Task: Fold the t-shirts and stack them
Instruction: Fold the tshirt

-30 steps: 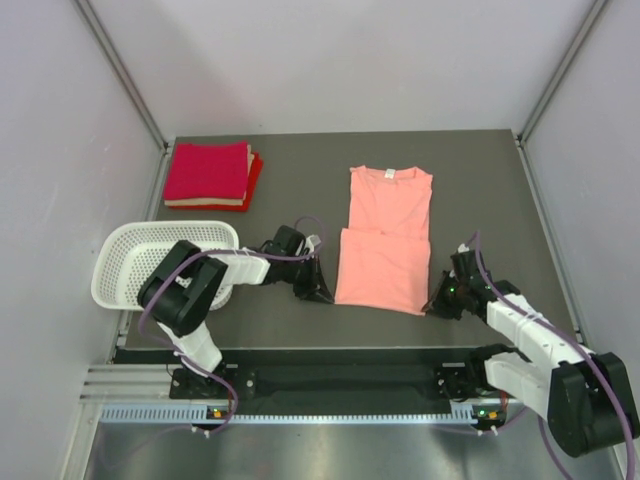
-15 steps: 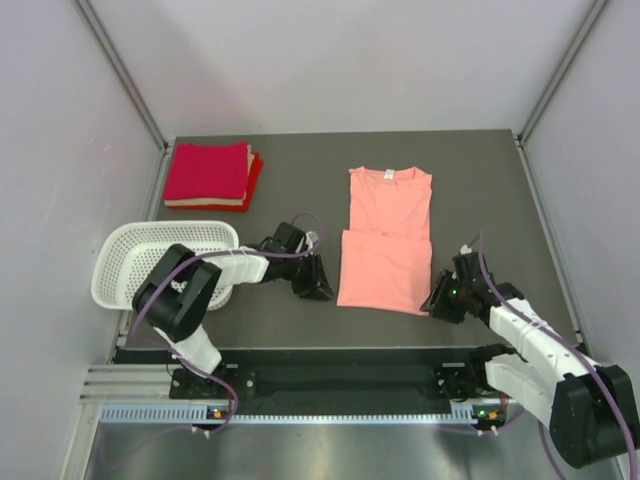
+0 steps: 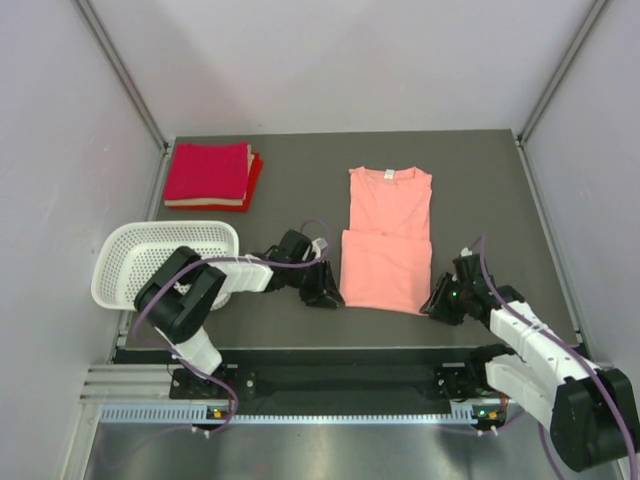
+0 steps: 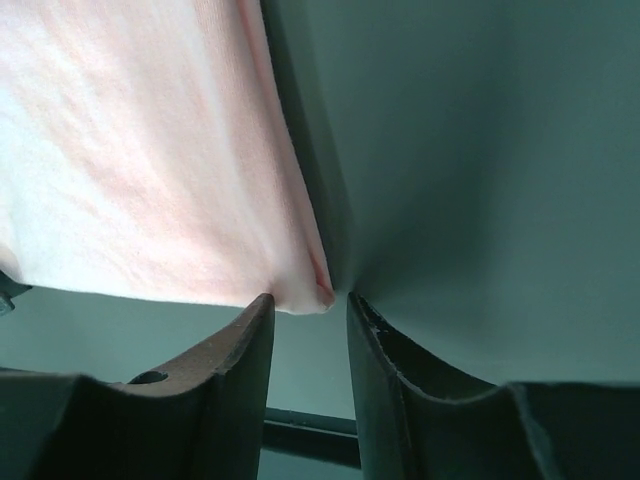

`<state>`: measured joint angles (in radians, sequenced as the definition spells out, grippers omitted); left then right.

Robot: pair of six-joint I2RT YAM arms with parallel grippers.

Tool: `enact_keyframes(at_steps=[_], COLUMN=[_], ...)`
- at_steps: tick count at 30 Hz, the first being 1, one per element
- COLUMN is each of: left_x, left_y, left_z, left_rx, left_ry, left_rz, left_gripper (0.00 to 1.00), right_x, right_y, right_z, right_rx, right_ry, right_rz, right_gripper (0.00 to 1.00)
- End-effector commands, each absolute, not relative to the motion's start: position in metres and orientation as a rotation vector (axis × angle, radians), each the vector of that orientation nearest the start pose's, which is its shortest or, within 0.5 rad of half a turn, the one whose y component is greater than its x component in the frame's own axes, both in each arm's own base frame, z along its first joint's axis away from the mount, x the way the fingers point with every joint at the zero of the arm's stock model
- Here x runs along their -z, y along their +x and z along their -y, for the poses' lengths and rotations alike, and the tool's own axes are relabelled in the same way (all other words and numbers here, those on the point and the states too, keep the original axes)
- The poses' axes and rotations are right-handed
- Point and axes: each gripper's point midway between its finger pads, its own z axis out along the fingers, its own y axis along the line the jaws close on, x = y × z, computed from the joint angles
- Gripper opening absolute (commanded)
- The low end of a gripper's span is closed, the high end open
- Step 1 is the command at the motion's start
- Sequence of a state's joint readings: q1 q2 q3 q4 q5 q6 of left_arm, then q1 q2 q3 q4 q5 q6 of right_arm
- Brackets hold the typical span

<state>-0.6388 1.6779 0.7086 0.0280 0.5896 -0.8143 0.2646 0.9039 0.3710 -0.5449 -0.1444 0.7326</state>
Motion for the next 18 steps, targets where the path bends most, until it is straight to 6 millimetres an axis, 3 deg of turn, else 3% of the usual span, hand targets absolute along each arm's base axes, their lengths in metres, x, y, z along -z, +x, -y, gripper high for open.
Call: enact_keyframes(at_steps=[1, 5, 8, 10, 12, 18], left_x=[-0.014, -0.008, -0.005, -0.004, -0.006, -0.022], left_y=[0.198, 0.199, 0.201, 0.201, 0.201, 0.202], left_z=[0.293, 0.291, 0.290, 0.289, 0.289, 0.287], left_rx=[1.163, 1.134, 1.111, 1.100, 1.094, 1.088], left_ry=[0.021, -0.003, -0.022, -0.025, -0.026, -0.049], left_rz=[-2.799, -2.818, -2.826, -2.832, -2.834, -2.820], left_gripper=[0.41, 0.41, 0.35, 0.15, 0.01, 0.00], right_x=[-0.011, -0.010, -0.011, -0.011, -0.011, -0.026], right_y=[0.159, 0.159, 0.159, 0.160, 0.160, 0.162], right_z=[-0.098, -0.097, -0.097, -0.096, -0.096, -0.095], right_rx=[-0.487, -0.478, -0.477, -0.476, -0.479, -0.484], right_ry=[0.595, 0.597, 0.595, 0.592, 0.584, 0.530], right_rz=[-2.682, -2.679, -2.676, -2.675, -2.673, -2.634], right_gripper=[0.36, 0.32, 0.24, 0.17, 0.00, 0.00])
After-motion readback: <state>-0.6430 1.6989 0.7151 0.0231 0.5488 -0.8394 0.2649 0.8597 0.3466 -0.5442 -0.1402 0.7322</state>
